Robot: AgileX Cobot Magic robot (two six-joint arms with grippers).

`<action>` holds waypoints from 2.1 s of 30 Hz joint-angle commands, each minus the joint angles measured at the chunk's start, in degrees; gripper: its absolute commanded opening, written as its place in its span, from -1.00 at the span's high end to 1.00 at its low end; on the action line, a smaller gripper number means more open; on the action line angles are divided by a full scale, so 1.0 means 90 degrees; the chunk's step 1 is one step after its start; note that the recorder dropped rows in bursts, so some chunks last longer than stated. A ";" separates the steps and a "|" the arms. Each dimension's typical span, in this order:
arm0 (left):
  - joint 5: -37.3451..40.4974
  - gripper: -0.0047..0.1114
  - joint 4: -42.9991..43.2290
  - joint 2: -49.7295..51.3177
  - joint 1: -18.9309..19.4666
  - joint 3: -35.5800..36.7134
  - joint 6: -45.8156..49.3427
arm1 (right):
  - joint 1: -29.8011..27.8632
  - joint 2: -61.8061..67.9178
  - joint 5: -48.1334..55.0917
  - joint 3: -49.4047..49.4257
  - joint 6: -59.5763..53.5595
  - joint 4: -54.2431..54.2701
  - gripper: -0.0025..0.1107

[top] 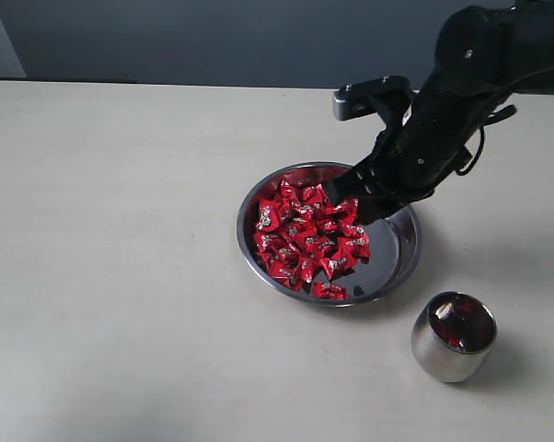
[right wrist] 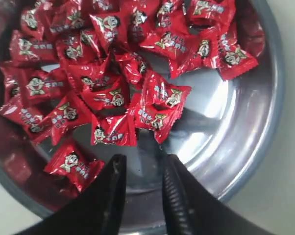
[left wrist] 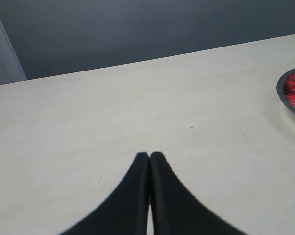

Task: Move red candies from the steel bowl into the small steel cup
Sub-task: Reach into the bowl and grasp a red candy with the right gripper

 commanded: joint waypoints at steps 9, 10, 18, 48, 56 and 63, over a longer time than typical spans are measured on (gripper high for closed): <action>-0.0043 0.91 0.0012 -0.0028 -0.0052 0.0006 -0.0035 | -0.0010 0.1194 0.0504 -0.0639 -0.0269 0.0114 0.48; -0.0043 0.91 0.0012 -0.0028 -0.0052 0.0006 -0.0035 | -0.0010 0.1194 0.0518 -0.0639 -0.0330 0.0191 0.48; -0.0043 0.91 0.0012 -0.0028 -0.0052 0.0006 -0.0035 | 0.0084 0.1194 0.0588 -0.0639 -0.0977 0.0981 0.29; -0.0043 0.91 0.0012 -0.0028 -0.0052 0.0006 -0.0035 | 0.0263 0.1679 0.0393 -0.0639 -0.0948 0.0701 0.29; -0.0043 0.91 0.0012 -0.0028 -0.0052 0.0006 -0.0035 | 0.0263 0.1758 0.0393 -0.0639 -0.0948 0.0701 0.45; -0.0043 0.91 0.0012 -0.0028 -0.0052 0.0006 -0.0035 | 0.0263 0.1758 0.0393 -0.0639 -0.0948 0.0675 0.89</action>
